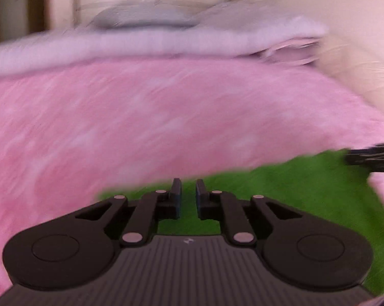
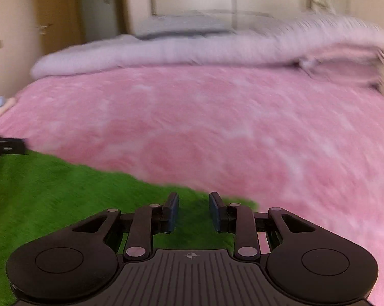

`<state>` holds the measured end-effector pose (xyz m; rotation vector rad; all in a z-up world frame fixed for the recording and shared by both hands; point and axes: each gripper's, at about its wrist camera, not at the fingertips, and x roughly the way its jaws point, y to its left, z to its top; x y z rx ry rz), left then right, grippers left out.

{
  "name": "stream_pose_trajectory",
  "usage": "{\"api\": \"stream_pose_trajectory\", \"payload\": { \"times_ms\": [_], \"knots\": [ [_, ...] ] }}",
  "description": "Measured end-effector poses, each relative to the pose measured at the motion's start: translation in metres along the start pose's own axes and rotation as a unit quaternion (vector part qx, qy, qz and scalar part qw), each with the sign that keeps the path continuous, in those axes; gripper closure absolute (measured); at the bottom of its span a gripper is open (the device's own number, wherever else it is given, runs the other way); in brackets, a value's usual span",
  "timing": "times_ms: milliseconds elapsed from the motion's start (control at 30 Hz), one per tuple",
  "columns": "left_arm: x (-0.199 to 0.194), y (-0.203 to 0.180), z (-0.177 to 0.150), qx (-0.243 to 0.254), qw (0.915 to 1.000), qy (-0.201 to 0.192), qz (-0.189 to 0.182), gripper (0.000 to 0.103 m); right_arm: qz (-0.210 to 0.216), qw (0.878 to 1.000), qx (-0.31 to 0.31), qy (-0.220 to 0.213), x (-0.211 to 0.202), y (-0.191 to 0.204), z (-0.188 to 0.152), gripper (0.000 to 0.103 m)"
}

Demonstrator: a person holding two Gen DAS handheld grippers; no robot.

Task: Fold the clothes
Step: 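Grasp the folded sweater edge with the left gripper to straighten it, then release the sweater and withdraw both open grippers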

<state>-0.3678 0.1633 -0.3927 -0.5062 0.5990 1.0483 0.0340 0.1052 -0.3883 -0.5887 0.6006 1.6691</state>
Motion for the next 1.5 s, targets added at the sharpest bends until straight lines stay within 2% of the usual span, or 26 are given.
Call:
{"api": "stream_pose_trajectory", "payload": {
  "times_ms": [33, 133, 233, 367, 433, 500, 533, 600, 733, 800, 900, 1033, 1167, 1300, 1433, 1500],
  "knots": [
    [0.002, 0.012, -0.007, -0.017, 0.9998, 0.005, 0.000, 0.095, -0.002, 1.000, 0.007, 0.006, 0.003, -0.005, -0.007, 0.073],
    [-0.006, 0.034, -0.017, -0.070, 0.9972, -0.012, -0.023, 0.097, 0.008, 0.999, 0.034, -0.006, -0.001, -0.014, -0.015, 0.073],
    [-0.026, 0.034, -0.009, -0.064, 0.9966, -0.048, -0.020, 0.098, 0.001, 0.999, 0.038, -0.010, -0.014, -0.013, -0.007, 0.073],
    [-0.023, 0.038, -0.005, -0.056, 0.9976, -0.042, -0.001, 0.097, -0.003, 0.997, 0.068, -0.042, -0.030, -0.020, -0.002, 0.073],
    [-0.009, 0.044, -0.009, -0.064, 0.9977, -0.019, 0.008, 0.097, -0.013, 0.996, 0.082, -0.024, -0.019, -0.026, -0.004, 0.073],
    [0.000, 0.047, -0.013, -0.072, 0.9973, -0.017, 0.005, 0.098, -0.027, 0.996, 0.090, 0.012, 0.001, -0.031, -0.012, 0.073],
    [0.002, 0.047, -0.013, -0.072, 0.9973, -0.015, 0.005, 0.098, -0.023, 0.994, 0.103, 0.009, 0.003, -0.034, -0.015, 0.073],
    [-0.002, 0.047, -0.009, -0.070, 0.9975, -0.014, 0.006, 0.098, -0.012, 0.990, 0.142, 0.008, -0.002, -0.043, -0.015, 0.073],
    [-0.029, 0.054, -0.008, -0.112, 0.9933, -0.029, -0.013, 0.099, -0.017, 0.984, 0.177, -0.008, -0.026, -0.049, -0.011, 0.073],
    [-0.052, 0.048, -0.011, -0.116, 0.9924, -0.038, -0.017, 0.099, -0.019, 0.984, 0.174, -0.030, -0.050, -0.042, -0.009, 0.073],
    [-0.087, 0.023, -0.025, -0.094, 0.9944, -0.037, -0.032, 0.099, -0.009, 0.984, 0.168, -0.054, -0.081, -0.025, -0.014, 0.073],
    [-0.116, -0.011, -0.050, -0.071, 0.9959, -0.027, -0.049, 0.098, 0.015, 0.987, 0.147, -0.056, -0.116, 0.016, -0.039, 0.073],
    [-0.118, -0.030, -0.072, -0.054, 0.9981, 0.011, -0.029, 0.098, 0.023, 0.989, 0.139, -0.039, -0.132, 0.052, -0.068, 0.073],
    [-0.118, -0.045, -0.091, -0.038, 0.9980, 0.050, -0.005, 0.098, 0.011, 0.991, 0.133, 0.011, -0.120, 0.067, -0.096, 0.073],
    [-0.137, -0.051, -0.090, -0.034, 0.9987, 0.038, -0.003, 0.098, 0.001, 0.991, 0.134, -0.004, -0.138, 0.074, -0.091, 0.073],
    [-0.144, -0.055, -0.091, -0.029, 0.9991, 0.032, -0.003, 0.097, 0.007, 0.991, 0.133, -0.024, -0.151, 0.077, -0.090, 0.073]
  ]
}}
